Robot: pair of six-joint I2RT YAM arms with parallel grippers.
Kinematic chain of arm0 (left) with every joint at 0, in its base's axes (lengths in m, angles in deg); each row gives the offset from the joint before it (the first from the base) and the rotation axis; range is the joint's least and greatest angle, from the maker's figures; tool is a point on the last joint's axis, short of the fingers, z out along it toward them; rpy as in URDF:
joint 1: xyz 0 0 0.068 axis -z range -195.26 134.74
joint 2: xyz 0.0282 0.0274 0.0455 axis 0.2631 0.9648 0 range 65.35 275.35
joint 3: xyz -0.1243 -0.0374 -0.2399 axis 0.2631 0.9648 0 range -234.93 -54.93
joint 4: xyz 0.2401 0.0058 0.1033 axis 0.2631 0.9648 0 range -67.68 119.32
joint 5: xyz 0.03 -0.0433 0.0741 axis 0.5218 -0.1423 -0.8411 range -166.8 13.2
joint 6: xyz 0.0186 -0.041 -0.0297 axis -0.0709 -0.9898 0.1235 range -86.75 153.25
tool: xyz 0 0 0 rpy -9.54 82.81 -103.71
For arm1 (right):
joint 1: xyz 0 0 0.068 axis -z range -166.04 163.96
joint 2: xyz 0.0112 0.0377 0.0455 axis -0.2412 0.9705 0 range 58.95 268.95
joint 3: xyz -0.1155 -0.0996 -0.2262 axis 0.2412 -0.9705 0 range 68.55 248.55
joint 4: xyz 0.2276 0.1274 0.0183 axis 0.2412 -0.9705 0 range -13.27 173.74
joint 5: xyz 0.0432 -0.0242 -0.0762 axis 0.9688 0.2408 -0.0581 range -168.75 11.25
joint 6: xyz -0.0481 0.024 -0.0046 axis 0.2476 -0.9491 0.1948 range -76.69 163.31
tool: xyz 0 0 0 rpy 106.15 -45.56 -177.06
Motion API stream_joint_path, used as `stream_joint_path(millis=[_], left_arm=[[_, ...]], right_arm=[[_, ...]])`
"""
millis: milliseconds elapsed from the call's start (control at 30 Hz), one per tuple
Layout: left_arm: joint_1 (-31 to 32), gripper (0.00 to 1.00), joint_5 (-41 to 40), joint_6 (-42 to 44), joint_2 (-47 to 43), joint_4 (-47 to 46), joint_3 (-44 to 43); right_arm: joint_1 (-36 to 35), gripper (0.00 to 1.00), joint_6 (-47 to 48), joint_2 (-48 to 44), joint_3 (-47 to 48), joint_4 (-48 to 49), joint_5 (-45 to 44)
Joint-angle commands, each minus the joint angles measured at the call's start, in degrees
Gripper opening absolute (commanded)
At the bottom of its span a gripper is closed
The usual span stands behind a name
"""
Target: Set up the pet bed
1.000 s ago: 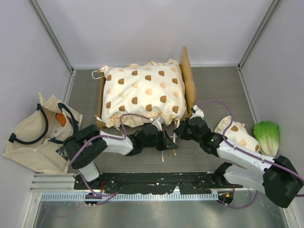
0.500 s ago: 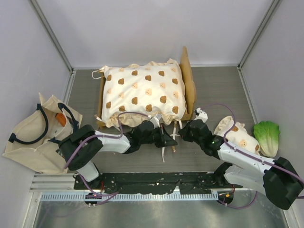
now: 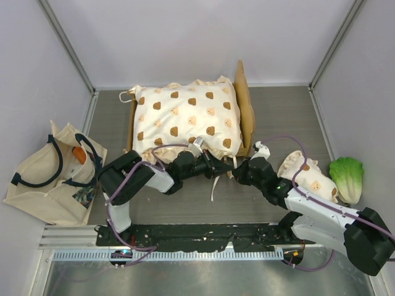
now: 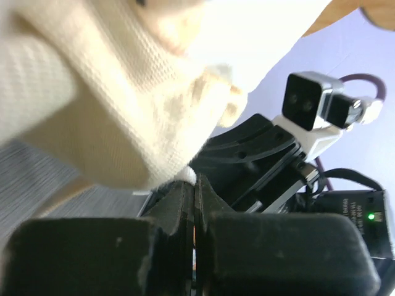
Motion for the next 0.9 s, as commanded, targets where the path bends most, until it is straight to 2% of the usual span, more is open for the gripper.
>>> stream_joint_path(millis=[0,100,400,500,667,867], left_arm=[[-0.9,0.00,-4.8,-5.0,2.2,-6.7,-1.1],[-1.0,0.00,-8.0,-2.3,1.4,-4.3,-1.6],[-0.2,0.00,-17.2,8.0,-3.2,13.0,-5.5],[1.1,0.00,-22.5,11.4,-5.1,18.8,-6.5],[1.6,0.00,-28.2,12.5,-5.1,21.4,-8.6],[2.1,0.00,-28.1,17.2,-5.0,26.3,-12.8]], right_arm=[[0.0,0.01,1.4,-2.2,-1.0,2.5,1.5],[0.0,0.01,1.5,-3.2,-1.8,3.4,2.9],[-0.1,0.01,2.6,-8.2,-3.5,7.2,5.9],[-0.3,0.01,2.7,-8.9,-3.8,8.7,6.8],[-0.7,0.01,2.3,-9.4,-3.2,10.2,9.4],[-1.0,0.01,1.6,-10.5,-2.1,10.5,10.1]])
